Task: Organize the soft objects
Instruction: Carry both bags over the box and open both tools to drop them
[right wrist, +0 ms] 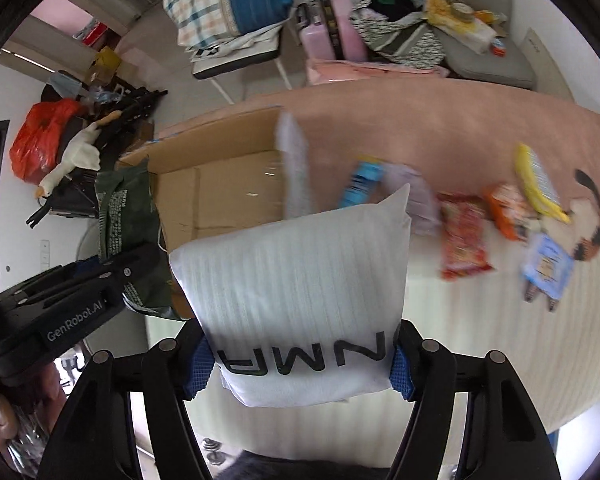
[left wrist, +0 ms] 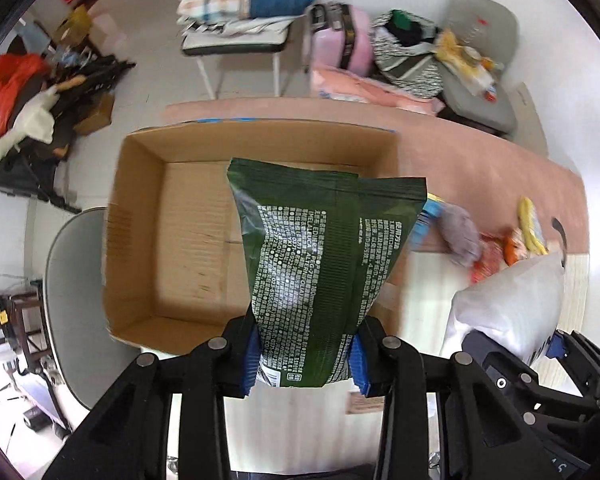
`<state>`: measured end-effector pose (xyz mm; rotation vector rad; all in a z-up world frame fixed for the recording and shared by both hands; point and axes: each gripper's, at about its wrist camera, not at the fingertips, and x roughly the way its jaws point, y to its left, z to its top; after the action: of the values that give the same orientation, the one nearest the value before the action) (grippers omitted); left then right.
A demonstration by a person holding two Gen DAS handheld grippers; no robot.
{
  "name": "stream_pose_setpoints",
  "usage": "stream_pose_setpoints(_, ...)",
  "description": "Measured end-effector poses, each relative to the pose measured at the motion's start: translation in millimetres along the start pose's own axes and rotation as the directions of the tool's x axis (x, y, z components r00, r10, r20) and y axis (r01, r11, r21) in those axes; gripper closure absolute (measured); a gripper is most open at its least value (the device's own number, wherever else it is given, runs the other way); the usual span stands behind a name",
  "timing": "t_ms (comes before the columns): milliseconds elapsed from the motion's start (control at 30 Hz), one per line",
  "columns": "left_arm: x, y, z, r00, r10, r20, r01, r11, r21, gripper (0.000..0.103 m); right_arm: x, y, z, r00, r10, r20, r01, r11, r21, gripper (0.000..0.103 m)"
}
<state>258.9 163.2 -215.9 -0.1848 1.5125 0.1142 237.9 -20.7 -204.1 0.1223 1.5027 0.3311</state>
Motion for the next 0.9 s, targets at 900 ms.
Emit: stream_pose_setpoints(900,193,80,115,0.898,-0.154,-0.413,0.158,0.987,-0.024,0.068,232,103,111,0.972,-0.153,-0.179,0.162,0.986,0.032,0.029)
